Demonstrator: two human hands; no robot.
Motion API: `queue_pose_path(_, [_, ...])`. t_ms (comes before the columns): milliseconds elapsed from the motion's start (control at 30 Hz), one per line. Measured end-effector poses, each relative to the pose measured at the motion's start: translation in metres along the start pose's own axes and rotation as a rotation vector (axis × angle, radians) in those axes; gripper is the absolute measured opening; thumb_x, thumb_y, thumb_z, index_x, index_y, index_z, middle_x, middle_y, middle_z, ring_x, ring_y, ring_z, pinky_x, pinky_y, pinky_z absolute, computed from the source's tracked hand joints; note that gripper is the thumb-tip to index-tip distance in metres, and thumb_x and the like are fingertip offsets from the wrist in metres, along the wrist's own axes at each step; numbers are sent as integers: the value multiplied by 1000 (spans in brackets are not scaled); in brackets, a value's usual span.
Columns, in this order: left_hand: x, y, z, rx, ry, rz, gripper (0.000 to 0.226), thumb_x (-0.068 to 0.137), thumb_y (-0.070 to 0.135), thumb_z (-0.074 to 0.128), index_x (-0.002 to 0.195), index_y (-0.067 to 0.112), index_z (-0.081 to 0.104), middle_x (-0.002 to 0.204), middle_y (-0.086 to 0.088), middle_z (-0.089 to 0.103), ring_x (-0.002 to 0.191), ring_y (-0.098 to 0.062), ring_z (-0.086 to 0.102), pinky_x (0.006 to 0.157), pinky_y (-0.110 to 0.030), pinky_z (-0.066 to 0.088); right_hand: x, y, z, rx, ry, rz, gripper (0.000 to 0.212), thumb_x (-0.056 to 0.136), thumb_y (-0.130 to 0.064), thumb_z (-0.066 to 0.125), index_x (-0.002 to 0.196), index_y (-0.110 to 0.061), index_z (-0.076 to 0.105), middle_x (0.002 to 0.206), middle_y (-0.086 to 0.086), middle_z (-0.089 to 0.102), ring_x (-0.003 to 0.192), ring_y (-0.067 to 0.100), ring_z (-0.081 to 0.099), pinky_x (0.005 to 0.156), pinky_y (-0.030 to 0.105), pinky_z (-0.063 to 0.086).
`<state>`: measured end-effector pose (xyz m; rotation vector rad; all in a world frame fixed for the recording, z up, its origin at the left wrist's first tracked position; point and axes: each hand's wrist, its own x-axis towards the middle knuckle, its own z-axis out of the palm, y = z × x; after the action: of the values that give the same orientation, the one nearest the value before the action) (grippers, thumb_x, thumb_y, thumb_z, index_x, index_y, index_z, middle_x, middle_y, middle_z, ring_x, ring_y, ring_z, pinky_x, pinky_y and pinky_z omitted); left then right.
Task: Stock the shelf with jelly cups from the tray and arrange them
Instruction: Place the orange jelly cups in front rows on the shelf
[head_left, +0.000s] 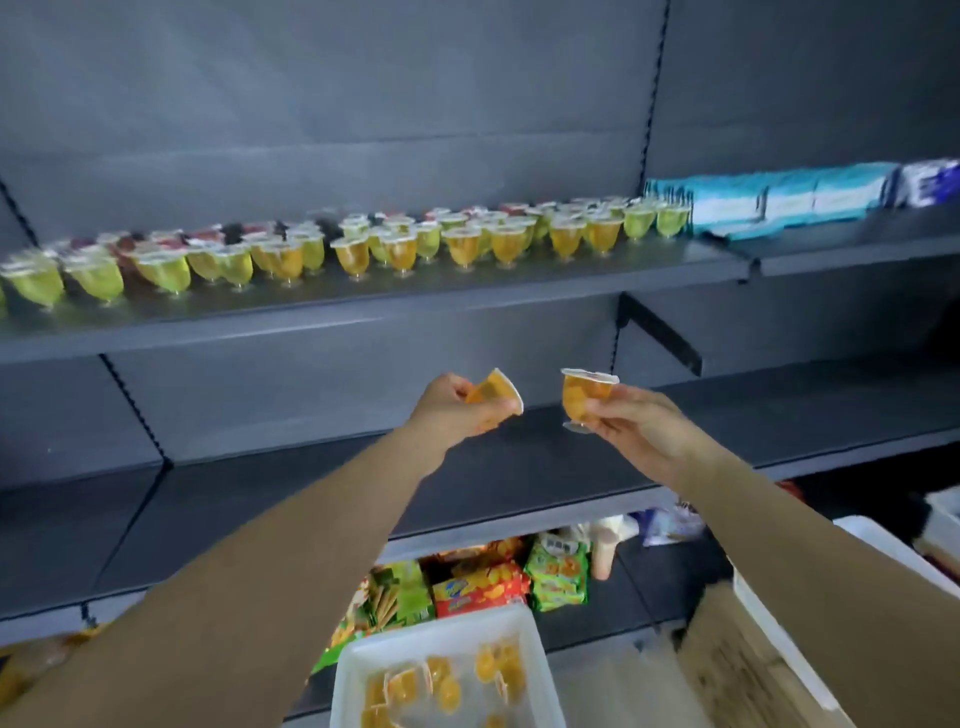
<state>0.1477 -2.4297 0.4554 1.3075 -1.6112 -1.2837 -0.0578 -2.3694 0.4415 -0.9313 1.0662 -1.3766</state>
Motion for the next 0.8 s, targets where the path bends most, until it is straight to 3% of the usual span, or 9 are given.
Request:
queue_pose_path(100, [12,58,14,-89,-33,13,36,73,24,79,101,8,63,106,-8,67,96,-18,63,91,-28,50,1,-64,-10,58,56,-98,23,85,9,57,107,4,61,104,9,67,106,29,63,80,26,57])
queue_pose_path(167, [25,89,28,-142,-25,47,27,79,25,75,99,12,63,104,-4,65,98,-15,59,90,-26,44,3,-100,-20,58,79,-157,17,85,10,57,100,2,62,100,9,68,100,28,65,76,25,58])
queue_pose_path(267, [56,125,55,-173,28,109,40,73,39,77,100,13,66,105,-2,67,101,-17,58,103,-37,40,17,-143,-44,35,113,-217,14,85,11,58,87,-3,61,83,4,71,82,15,71,76,23,58])
queue_pose_path(333, [83,141,76,-239,48,132,53,64,41,82,105,11,66,110,-5,68,108,-22,60,105,-44,40,36,-166,-65,-2,130,-242,16,84,10,59,85,-5,59,78,0,72,81,11,70,82,24,56])
queue_pose_path(433, [132,160,113,-301,53,138,58,58,33,85,107,11,65,109,-5,68,105,-23,63,103,-43,43,77,-189,-104,-87,165,-245,20,82,10,62,96,-4,59,97,6,70,91,14,67,86,26,52])
queue_pose_path(500, [166,169,142,-267,70,155,35,68,21,82,99,15,65,103,-2,70,101,-20,64,99,-39,46,111,-199,-131,-146,173,-237,26,81,9,64,104,-1,58,105,9,69,91,14,68,81,23,52])
queue_pose_path(567, [199,175,170,-213,105,170,26,74,15,78,95,16,64,102,1,69,98,-18,64,92,-32,49,145,-206,-154,-221,189,-227,28,80,7,67,105,-2,59,105,8,69,86,14,70,87,26,52])
queue_pose_path(667, [242,180,209,-133,168,180,32,77,15,75,104,16,58,101,4,63,94,-14,58,80,-26,44,198,-209,-184,-343,212,-211,22,79,3,71,93,-11,62,98,3,70,88,15,67,102,35,44])
queue_pose_path(800, [288,177,243,-13,227,178,41,80,15,73,115,13,52,102,6,57,95,-13,55,80,-26,46,258,-203,-214,-445,229,-191,25,80,-1,72,100,-14,65,94,-3,71,84,8,66,105,38,41])
